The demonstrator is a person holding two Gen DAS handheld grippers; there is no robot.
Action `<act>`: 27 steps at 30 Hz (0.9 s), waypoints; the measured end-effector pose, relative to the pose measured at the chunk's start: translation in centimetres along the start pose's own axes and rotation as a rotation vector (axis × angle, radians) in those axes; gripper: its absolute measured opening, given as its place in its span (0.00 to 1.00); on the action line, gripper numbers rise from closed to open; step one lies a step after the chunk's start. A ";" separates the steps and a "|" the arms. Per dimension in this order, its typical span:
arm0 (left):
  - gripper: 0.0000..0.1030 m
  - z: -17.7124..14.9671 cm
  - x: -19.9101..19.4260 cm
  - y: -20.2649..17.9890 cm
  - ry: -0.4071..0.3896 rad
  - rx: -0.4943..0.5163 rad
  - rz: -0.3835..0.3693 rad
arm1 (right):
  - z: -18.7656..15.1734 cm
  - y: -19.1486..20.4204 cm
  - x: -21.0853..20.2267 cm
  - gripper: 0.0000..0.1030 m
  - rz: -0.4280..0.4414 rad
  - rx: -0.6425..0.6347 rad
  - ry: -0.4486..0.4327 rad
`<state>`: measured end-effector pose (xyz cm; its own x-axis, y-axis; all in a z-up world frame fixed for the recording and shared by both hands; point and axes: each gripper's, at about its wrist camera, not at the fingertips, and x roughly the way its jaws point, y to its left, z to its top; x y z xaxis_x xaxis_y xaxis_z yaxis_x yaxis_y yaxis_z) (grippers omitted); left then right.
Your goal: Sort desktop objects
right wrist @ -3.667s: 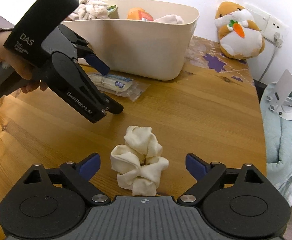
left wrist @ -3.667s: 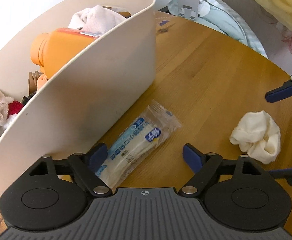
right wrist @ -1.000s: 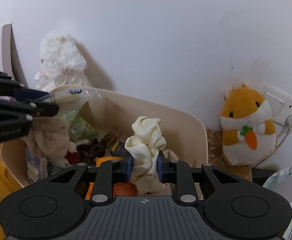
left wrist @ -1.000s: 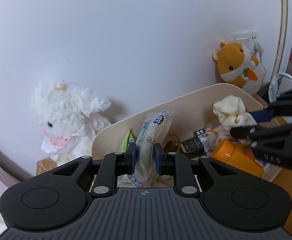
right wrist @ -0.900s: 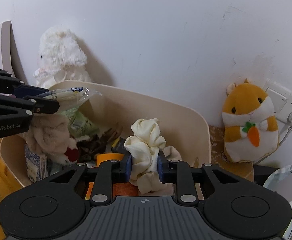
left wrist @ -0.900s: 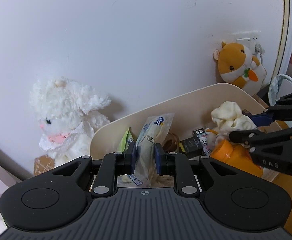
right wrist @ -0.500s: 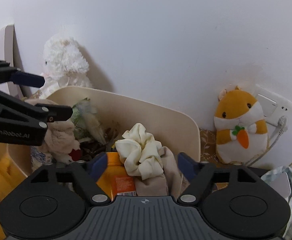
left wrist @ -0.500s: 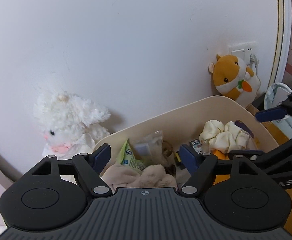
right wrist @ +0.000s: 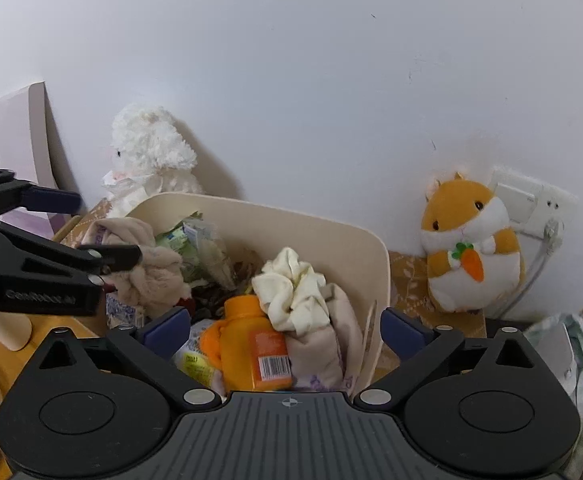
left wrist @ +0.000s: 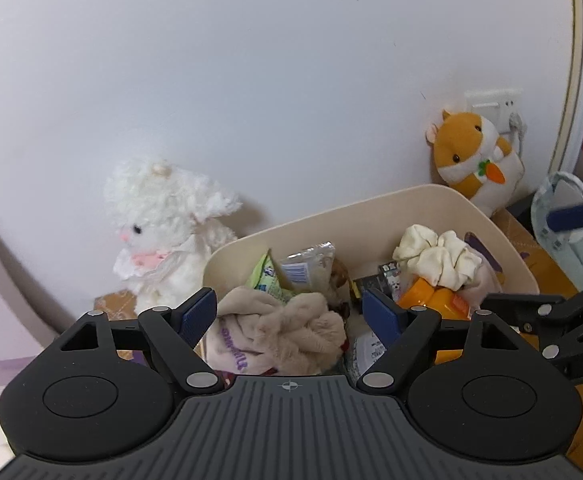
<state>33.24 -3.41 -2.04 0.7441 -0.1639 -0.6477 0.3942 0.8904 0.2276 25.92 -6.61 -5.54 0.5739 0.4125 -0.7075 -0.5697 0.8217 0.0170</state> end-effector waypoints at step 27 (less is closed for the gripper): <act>0.82 -3.7 -22.5 -0.8 -0.100 -0.024 -0.071 | -4.7 4.4 -19.5 1.00 -0.041 -0.023 -0.121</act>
<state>14.15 1.18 9.65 0.7651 -0.2678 -0.5856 0.4361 0.8846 0.1652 9.46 -12.94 5.02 0.6629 0.4244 -0.6168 -0.5569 0.8301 -0.0274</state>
